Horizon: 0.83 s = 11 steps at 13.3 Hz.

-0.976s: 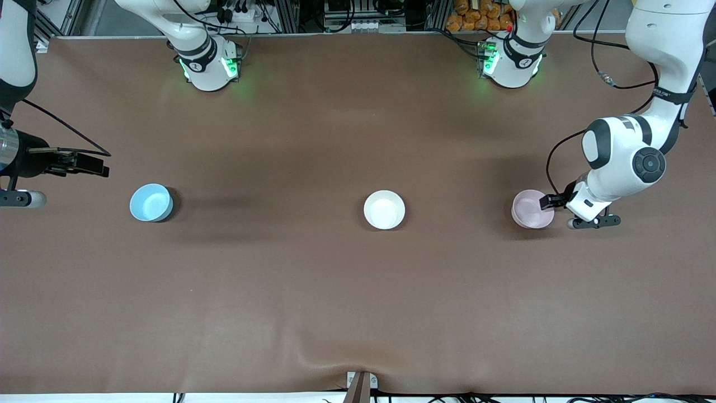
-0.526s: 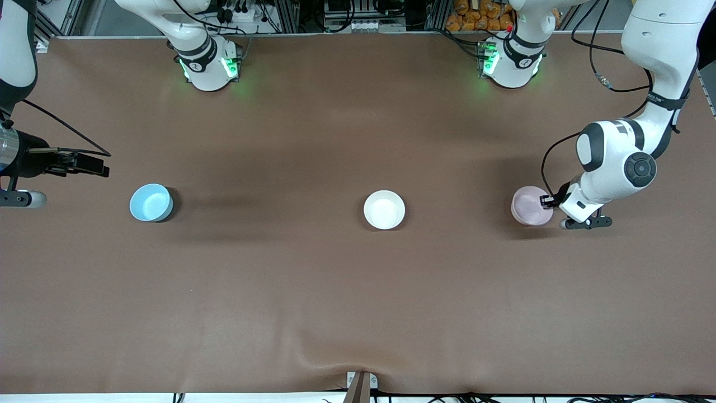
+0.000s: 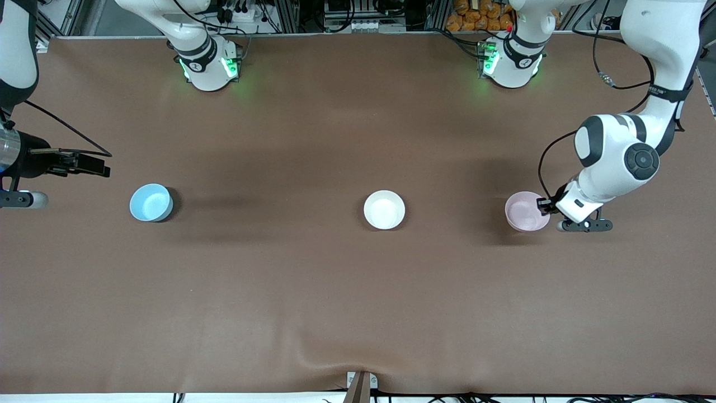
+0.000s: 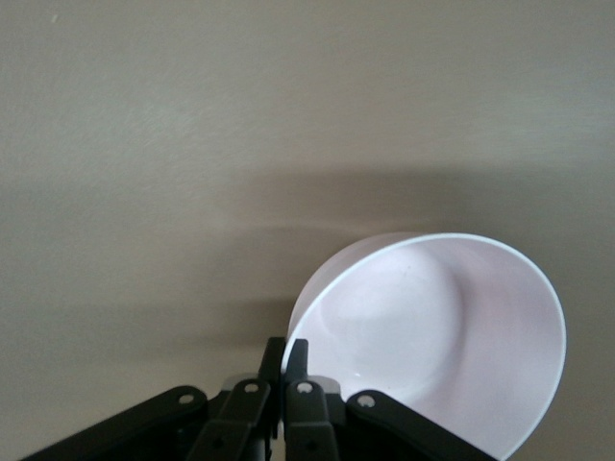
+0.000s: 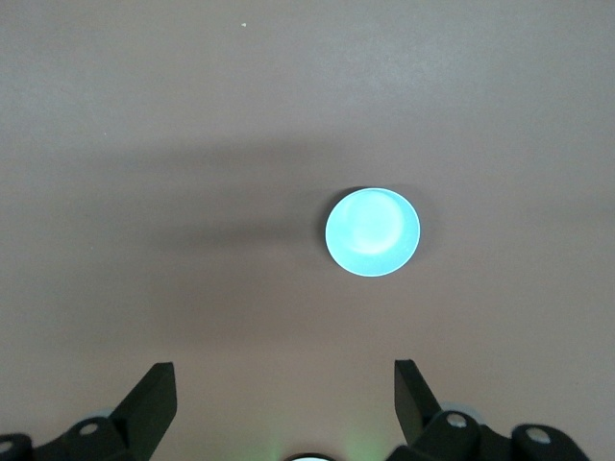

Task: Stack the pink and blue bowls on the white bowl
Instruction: 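Grasp the pink bowl rim with the left gripper and lift, then carry the pink bowl onto the white bowl while the right gripper reaches the blue bowl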

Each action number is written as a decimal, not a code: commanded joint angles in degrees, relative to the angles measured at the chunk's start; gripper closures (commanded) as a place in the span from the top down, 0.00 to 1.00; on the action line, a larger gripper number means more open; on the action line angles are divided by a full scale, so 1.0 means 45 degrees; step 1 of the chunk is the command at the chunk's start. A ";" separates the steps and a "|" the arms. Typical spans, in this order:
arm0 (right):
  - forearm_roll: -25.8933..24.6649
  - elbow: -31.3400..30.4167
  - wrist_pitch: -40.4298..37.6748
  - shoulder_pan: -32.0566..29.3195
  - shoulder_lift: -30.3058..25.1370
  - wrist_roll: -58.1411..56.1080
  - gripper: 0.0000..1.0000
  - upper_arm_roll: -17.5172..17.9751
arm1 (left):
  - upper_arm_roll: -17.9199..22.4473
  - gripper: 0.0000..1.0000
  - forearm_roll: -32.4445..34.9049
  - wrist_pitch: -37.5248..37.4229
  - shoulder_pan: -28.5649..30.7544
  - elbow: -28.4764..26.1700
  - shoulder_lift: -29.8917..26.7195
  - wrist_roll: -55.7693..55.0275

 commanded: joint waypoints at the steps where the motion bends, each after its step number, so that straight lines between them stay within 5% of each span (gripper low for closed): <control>1: 0.0133 -0.0293 0.0033 -0.0115 -0.0046 0.0005 1.00 0.0030 | -0.0760 0.00 -0.0765 -0.1451 0.0087 0.0483 -0.0910 -0.0148; 5: 0.0133 -0.0664 0.0091 -0.0543 -0.0047 -0.0015 1.00 0.0030 | -0.2672 0.00 -0.0885 -0.3386 0.0048 0.1830 -0.1244 -0.3071; 11: -0.0004 -0.2577 0.1983 -0.1830 -0.0027 -0.1553 1.00 0.0010 | -0.4903 0.00 -0.0885 -0.3351 -0.0632 0.2399 -0.1010 -0.6864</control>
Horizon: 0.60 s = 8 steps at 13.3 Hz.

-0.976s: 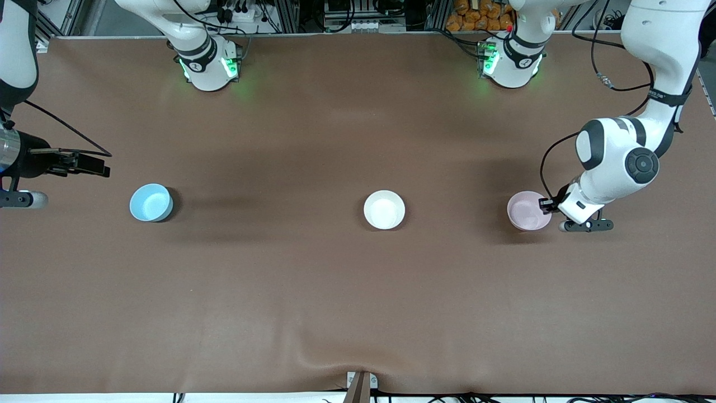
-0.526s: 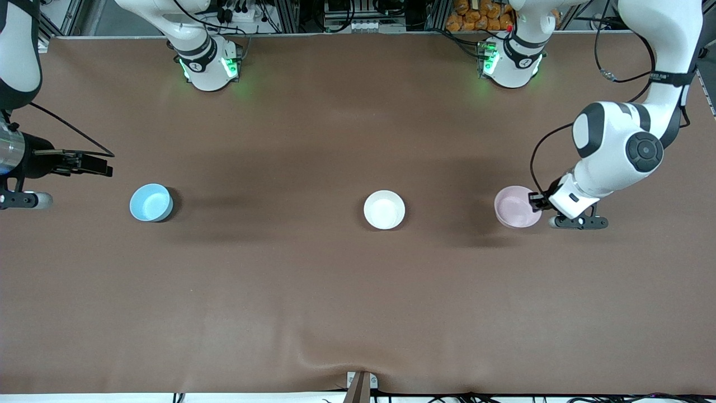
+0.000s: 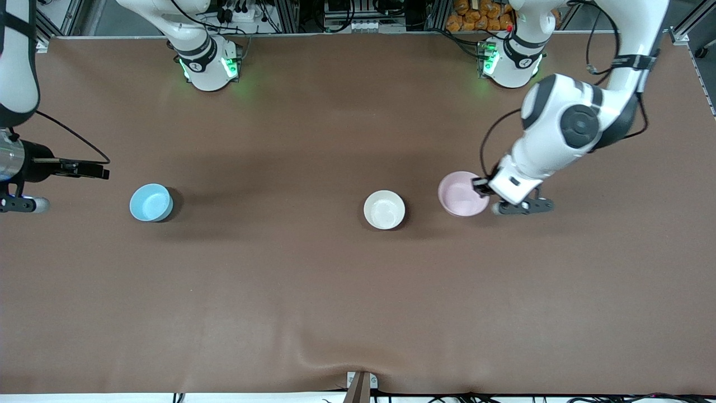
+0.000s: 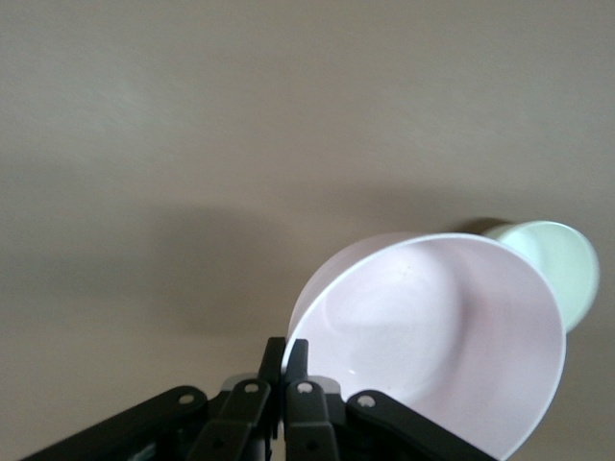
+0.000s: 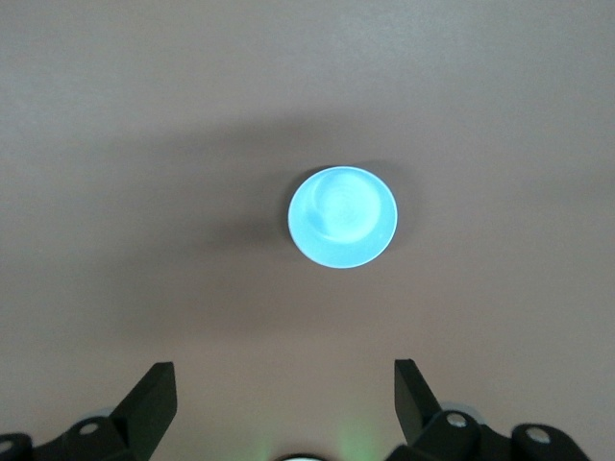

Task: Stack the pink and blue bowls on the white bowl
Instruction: 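Carry the pink bowl onto the white bowl while the right gripper reaches the blue bowl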

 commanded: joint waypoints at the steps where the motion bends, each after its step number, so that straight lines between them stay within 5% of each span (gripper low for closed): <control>1: 0.0029 -0.0636 0.0810 -0.0917 0.0002 -0.1254 1.00 0.0145 | -0.0253 0.00 -0.0177 -0.0182 -0.0723 0.0439 0.0160 -0.1270; 8: -0.0381 -0.2470 0.4440 -0.1095 0.1134 -0.1570 1.00 0.0125 | -0.0233 0.00 -0.0001 0.1592 -0.3305 0.0304 0.1154 -0.4438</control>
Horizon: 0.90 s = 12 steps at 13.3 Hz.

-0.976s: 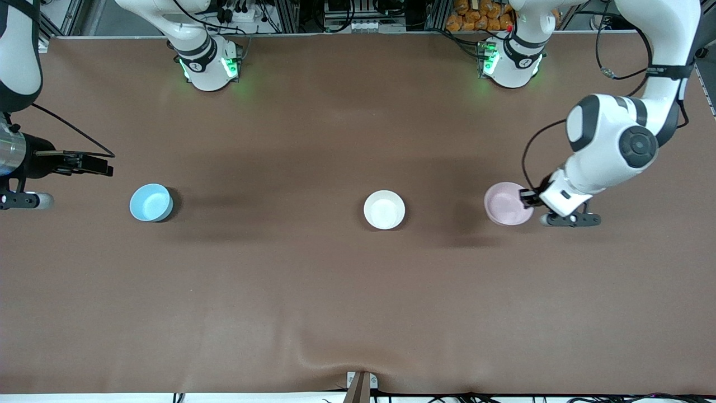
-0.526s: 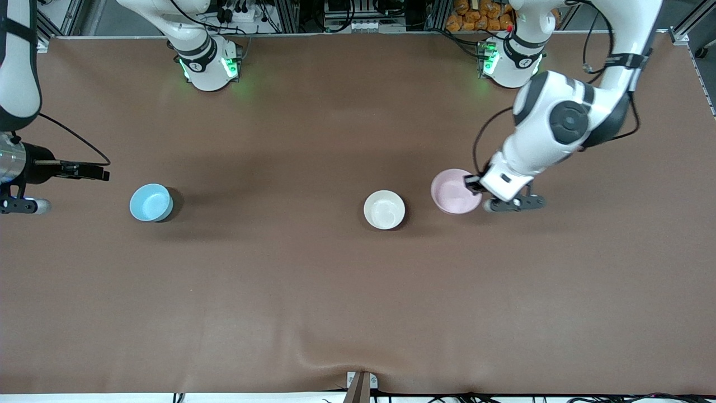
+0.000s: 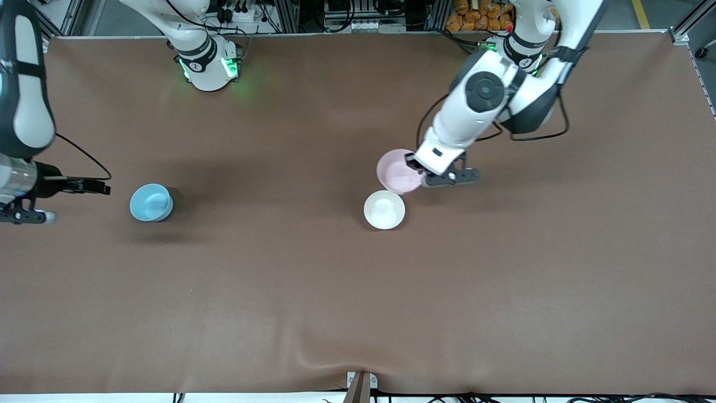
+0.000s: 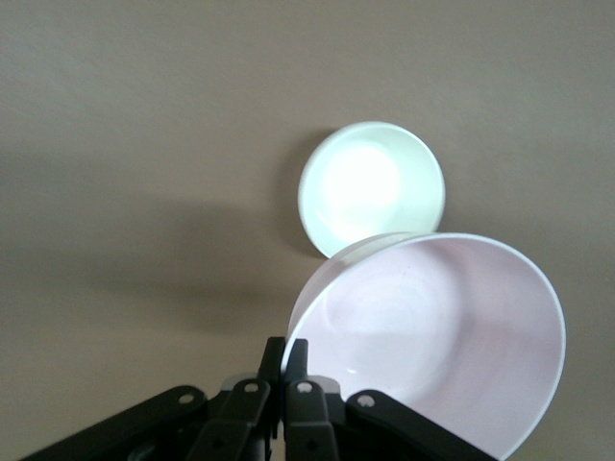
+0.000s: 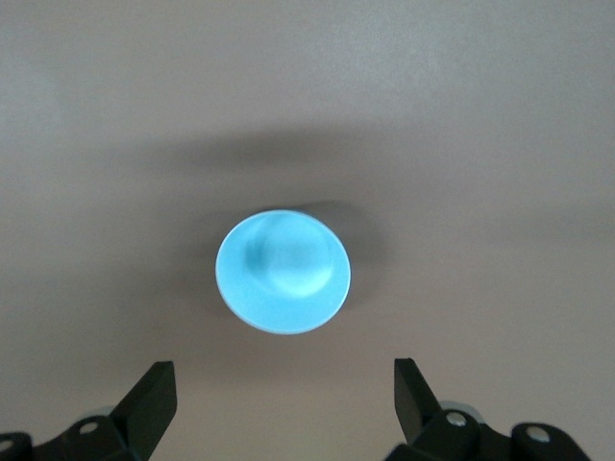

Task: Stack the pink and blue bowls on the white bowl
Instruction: 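Carry the pink bowl onto the white bowl while the right gripper reaches the blue bowl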

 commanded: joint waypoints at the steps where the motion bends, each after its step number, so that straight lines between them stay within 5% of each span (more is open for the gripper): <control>1: -0.0233 -0.0596 0.1332 0.0001 0.0338 -0.0191 1.00 0.0097 | 0.0046 0.00 0.0021 0.0909 -0.0142 -0.0049 0.0651 -0.0305; 5: -0.0233 -0.1416 0.3638 0.0176 0.1022 -0.0191 1.00 0.0097 | 0.0085 0.00 0.0021 0.3036 -0.0044 -0.0069 0.1996 -0.0305; 12: -0.0252 -0.1573 0.5436 -0.0056 0.2428 -0.0191 1.00 0.0097 | 0.0183 0.00 0.1135 0.3237 0.0054 0.0067 0.2956 -0.0266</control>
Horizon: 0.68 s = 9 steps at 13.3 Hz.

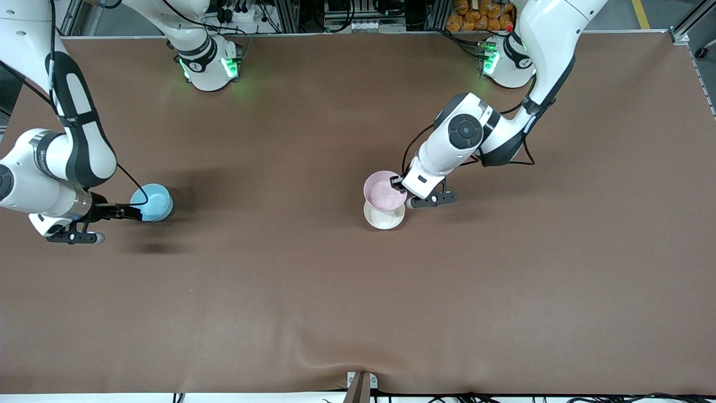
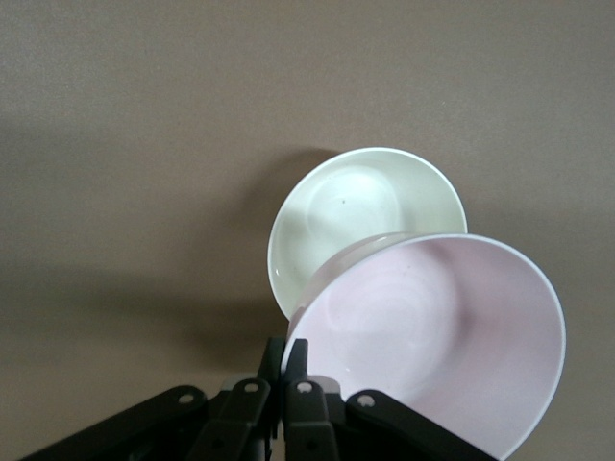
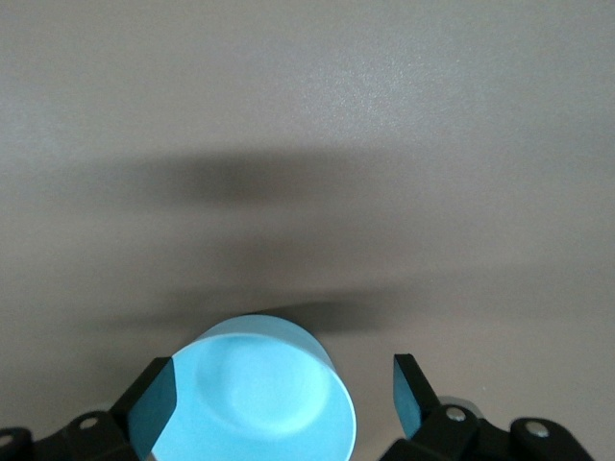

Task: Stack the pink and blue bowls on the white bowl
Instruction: 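Carry the pink bowl onto the white bowl while the right gripper reaches the blue bowl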

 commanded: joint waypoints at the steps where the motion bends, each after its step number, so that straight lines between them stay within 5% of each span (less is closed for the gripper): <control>1: -0.0124 -0.0455 0.0758 -0.0318 0.0292 -0.0145 1.00 -0.0001 | -0.0052 0.00 0.0288 0.0120 0.0044 0.0195 0.0164 -0.0078; 9: -0.0085 -0.1220 0.0623 -0.0886 0.0312 -0.0515 1.00 0.0038 | 0.0221 0.00 0.0367 0.0159 -0.0073 0.0799 0.0924 -0.0020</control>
